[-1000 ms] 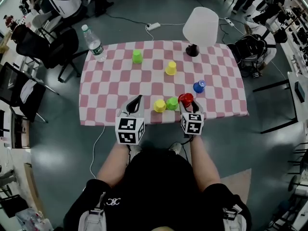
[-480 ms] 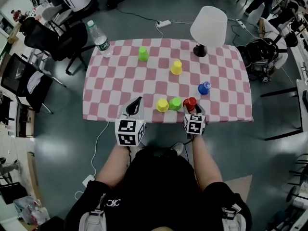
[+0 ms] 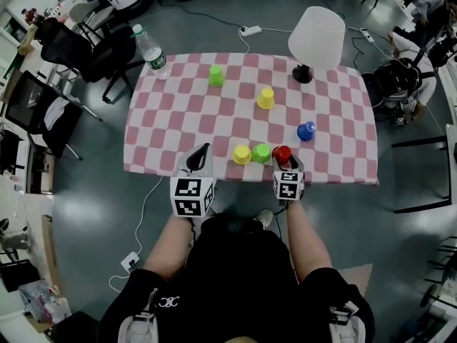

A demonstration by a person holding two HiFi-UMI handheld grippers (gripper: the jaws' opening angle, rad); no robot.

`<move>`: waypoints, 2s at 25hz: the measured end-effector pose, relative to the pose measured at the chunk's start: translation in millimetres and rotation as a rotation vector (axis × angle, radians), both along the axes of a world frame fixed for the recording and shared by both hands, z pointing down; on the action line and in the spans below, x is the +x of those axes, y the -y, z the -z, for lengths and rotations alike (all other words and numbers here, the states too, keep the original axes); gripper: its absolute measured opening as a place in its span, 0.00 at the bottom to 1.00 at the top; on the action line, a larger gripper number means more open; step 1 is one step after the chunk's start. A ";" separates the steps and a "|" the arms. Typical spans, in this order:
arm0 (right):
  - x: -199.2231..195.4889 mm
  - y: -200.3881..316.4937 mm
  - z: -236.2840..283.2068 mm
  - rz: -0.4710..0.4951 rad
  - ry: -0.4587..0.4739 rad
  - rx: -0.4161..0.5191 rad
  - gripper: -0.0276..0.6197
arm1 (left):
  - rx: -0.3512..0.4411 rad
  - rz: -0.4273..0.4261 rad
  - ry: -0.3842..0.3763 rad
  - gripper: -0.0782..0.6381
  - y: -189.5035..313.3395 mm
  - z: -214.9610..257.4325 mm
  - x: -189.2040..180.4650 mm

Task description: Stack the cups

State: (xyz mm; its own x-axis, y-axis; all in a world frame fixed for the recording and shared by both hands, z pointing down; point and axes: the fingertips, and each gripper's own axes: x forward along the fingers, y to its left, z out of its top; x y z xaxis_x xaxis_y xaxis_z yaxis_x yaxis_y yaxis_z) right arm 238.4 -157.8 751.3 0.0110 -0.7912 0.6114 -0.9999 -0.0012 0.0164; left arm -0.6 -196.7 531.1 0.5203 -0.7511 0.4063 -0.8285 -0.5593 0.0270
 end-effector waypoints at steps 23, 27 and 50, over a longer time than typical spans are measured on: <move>3.3 -20.3 35.6 -0.091 0.063 0.174 0.52 | 0.029 -0.032 -0.037 0.13 9.0 12.2 10.3; 15.0 -19.6 92.3 -0.136 0.082 0.322 0.51 | 0.035 -0.057 -0.056 0.13 9.2 15.6 21.7; 41.6 -8.7 319.6 -0.457 -0.119 0.684 0.05 | 0.122 -0.142 -0.136 0.13 22.4 61.7 31.2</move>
State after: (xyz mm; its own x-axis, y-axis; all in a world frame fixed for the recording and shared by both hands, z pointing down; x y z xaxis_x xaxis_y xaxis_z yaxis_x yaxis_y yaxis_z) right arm 280.0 -149.1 431.8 0.4554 -0.8898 -0.0288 -0.8902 -0.4546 -0.0302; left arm 30.6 -219.1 469.5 0.6680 -0.7059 0.2356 -0.7347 -0.6758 0.0583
